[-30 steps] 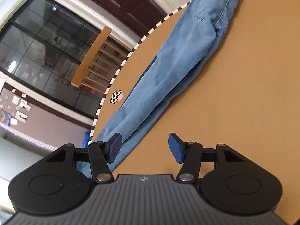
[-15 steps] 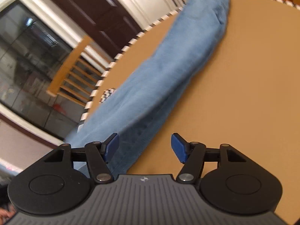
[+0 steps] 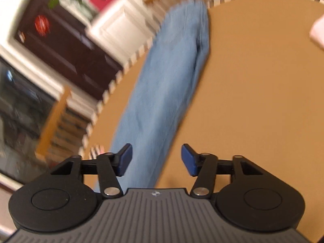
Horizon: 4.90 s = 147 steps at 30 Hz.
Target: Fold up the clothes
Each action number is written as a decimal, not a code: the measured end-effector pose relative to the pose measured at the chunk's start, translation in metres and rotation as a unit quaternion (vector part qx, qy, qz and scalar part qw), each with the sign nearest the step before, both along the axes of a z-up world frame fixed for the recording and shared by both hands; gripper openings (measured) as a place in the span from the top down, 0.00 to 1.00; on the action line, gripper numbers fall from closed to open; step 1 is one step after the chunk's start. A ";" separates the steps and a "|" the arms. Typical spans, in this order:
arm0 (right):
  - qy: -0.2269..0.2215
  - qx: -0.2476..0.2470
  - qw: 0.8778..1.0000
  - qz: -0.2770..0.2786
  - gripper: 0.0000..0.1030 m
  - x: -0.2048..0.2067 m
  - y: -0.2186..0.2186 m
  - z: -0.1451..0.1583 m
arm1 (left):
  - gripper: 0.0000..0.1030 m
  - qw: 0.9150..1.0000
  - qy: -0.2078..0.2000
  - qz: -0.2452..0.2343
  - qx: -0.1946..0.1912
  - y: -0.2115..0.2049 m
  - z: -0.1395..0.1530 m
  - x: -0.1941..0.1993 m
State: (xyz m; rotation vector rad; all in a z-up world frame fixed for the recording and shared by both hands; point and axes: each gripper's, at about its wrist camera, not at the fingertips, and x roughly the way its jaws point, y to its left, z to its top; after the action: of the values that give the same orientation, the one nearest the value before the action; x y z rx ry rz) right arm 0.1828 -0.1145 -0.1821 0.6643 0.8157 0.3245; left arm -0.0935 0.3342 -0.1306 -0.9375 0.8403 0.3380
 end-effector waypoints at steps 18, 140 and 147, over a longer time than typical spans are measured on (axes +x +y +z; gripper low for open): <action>-0.191 -0.478 0.849 0.119 0.59 0.148 0.036 -0.040 | 0.69 0.958 -0.088 -0.253 0.107 -0.192 -0.039 0.300; -0.024 0.272 0.957 -0.096 0.96 -0.196 0.100 0.127 | 0.94 0.807 -0.138 -0.499 -0.284 0.006 0.107 0.170; 0.021 0.260 0.958 -0.121 0.96 -0.006 0.038 0.111 | 0.94 0.846 -0.087 -0.415 -0.323 -0.068 0.086 0.321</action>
State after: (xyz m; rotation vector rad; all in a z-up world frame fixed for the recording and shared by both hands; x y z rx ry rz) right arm 0.1763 -0.0769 -0.0714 1.2568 0.6802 0.3039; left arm 0.2271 0.2664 -0.0447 -1.0930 1.1298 -0.8262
